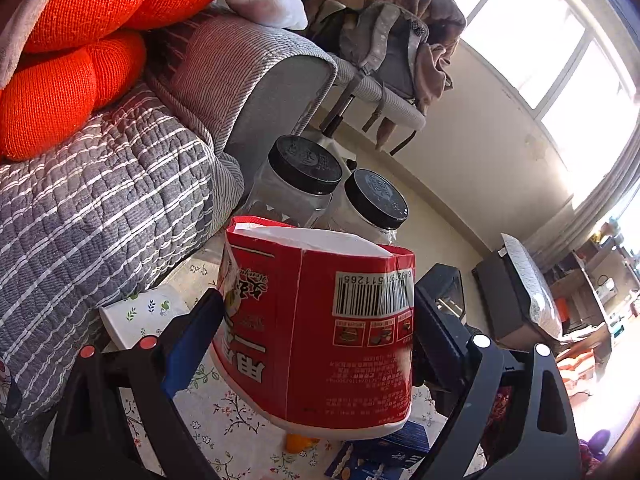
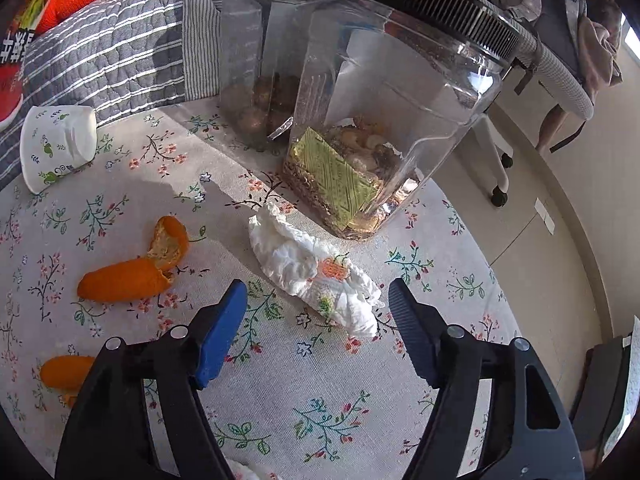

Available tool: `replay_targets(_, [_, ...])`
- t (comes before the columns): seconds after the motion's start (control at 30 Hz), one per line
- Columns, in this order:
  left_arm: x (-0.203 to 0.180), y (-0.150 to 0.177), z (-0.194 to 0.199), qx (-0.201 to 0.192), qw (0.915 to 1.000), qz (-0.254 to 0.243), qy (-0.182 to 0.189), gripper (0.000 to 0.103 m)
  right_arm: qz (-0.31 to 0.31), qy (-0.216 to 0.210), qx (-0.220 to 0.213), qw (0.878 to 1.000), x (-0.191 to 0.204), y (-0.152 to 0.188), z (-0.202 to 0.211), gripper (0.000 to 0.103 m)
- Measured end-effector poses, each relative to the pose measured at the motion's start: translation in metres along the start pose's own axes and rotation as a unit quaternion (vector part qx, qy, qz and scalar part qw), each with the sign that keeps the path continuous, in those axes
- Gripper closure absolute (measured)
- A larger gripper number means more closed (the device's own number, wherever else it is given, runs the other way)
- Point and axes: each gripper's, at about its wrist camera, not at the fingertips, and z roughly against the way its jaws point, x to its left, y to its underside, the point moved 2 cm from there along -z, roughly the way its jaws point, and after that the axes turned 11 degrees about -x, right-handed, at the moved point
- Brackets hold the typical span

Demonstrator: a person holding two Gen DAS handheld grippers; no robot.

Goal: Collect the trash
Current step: 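Lift the red noodle cup with the left gripper while the right gripper grasps the crumpled white bag, then carry the noodle cup with the left gripper while the right gripper carries the bag toward the bin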

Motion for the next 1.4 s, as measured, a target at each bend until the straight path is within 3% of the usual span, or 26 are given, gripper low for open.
replay_targets(0.17, [0.006,0.004,-0.007,0.012,0.9998,0.008,-0.010,0.013,-0.005,-0.025,0.016,1.000,0.001,0.002,-0.017,0.053])
replay_targets(0.37, [0.008,0.009,-0.015,0.020,0.9995,0.004,-0.024,0.013,-0.067,-0.020,0.014,0.997,-0.001,0.003,-0.007,0.061])
replay_targets(0.57, [0.013,0.010,-0.019,0.024,0.9989,0.015,-0.037,0.013,-0.082,0.014,-0.014,0.996,0.013,0.005,0.037,0.063])
replay_targets(0.77, [0.007,0.013,-0.016,0.022,0.9988,0.010,-0.044,0.013,-0.113,0.077,-0.050,0.989,0.023,0.004,0.096,0.063])
replay_targets(1.07, [-0.021,0.027,-0.008,0.003,0.9980,-0.039,-0.050,0.013,-0.211,0.170,-0.098,0.958,0.021,0.024,0.169,0.063])
replay_targets(1.4, [-0.073,0.064,0.014,-0.021,0.9944,-0.102,-0.018,0.013,-0.292,0.250,-0.124,0.915,0.023,0.073,0.239,0.063])
